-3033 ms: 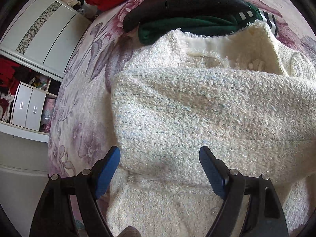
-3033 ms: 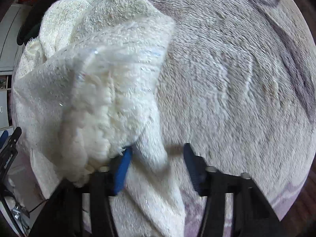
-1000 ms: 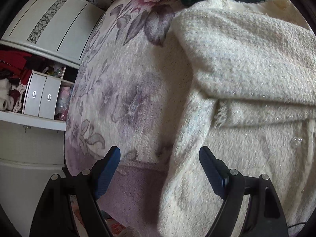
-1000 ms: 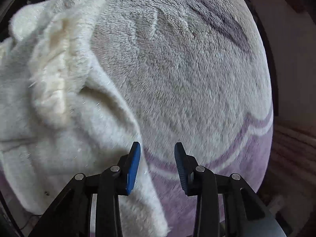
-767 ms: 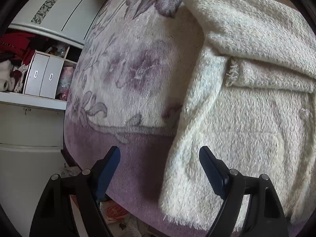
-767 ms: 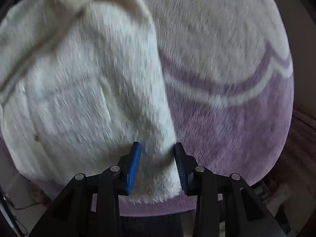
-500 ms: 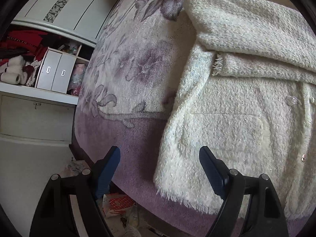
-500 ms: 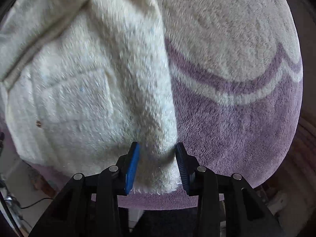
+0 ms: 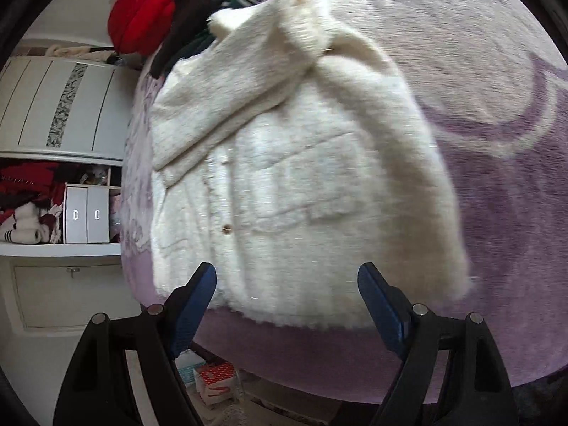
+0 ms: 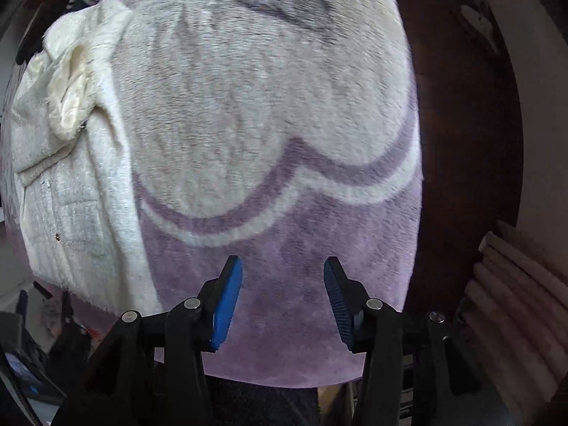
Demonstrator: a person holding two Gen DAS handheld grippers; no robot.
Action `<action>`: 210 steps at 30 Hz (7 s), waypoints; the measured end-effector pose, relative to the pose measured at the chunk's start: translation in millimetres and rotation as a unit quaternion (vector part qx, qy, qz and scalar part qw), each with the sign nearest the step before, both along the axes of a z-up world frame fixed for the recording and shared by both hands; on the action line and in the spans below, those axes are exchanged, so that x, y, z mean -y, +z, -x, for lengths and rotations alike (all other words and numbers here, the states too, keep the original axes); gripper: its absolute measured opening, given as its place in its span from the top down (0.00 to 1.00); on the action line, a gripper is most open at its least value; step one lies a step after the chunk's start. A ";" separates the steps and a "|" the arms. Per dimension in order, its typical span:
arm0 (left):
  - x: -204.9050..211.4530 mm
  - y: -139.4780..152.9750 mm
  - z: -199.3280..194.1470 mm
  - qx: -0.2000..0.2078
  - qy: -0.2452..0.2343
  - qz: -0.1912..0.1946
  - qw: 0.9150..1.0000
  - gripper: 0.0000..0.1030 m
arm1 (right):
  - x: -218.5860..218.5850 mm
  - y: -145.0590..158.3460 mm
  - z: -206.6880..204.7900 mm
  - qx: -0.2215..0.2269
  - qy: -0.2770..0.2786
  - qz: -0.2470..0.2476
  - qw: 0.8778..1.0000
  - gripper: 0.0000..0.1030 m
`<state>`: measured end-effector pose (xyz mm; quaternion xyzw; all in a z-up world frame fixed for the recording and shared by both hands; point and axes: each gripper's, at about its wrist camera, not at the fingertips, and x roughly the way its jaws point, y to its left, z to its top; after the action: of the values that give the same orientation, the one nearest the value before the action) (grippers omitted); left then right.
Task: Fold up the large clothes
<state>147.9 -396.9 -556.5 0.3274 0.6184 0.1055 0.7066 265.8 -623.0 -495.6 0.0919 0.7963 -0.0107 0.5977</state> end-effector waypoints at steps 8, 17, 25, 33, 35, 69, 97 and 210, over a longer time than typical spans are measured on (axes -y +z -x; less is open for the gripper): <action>60.8 -68.6 -10.8 -0.015 -0.006 -0.063 0.998 0.21 | 68.9 -32.5 8.2 -0.017 -0.041 0.017 0.999 0.51; -0.7 -76.9 -47.4 0.034 0.090 -0.112 0.989 0.18 | 77.2 -51.3 -23.2 -0.006 -0.047 -0.005 0.999 0.51; -44.7 -29.3 -56.7 0.086 0.076 -0.038 0.993 0.86 | -10.4 -63.0 -118.2 0.068 -0.018 -0.245 0.967 0.09; -48.1 -8.8 -52.5 0.094 0.065 -0.003 0.993 0.88 | -107.5 -112.1 -207.1 0.054 -0.032 -0.381 0.922 0.00; -54.4 -5.0 -53.7 0.096 0.066 0.010 0.993 0.88 | -127.3 -145.3 -207.6 0.017 -0.049 -0.368 0.928 0.00; -563.7 -31.8 -48.1 0.012 0.405 0.560 0.723 0.56 | -607.9 -57.8 -261.9 0.009 0.101 -0.101 0.990 0.19; -549.2 -35.2 -80.4 0.037 0.369 0.410 0.833 0.90 | -442.3 12.0 -308.2 0.116 0.060 -0.182 0.975 0.33; -558.7 -0.3 -220.4 -0.066 0.184 0.468 0.862 0.36 | -504.3 -42.9 -114.4 0.027 -0.037 -0.187 0.981 0.30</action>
<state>368.3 161.8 -556.9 -0.1550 0.6889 -0.0899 0.7024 380.2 -118.7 -538.5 0.2316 0.7637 0.1189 0.5908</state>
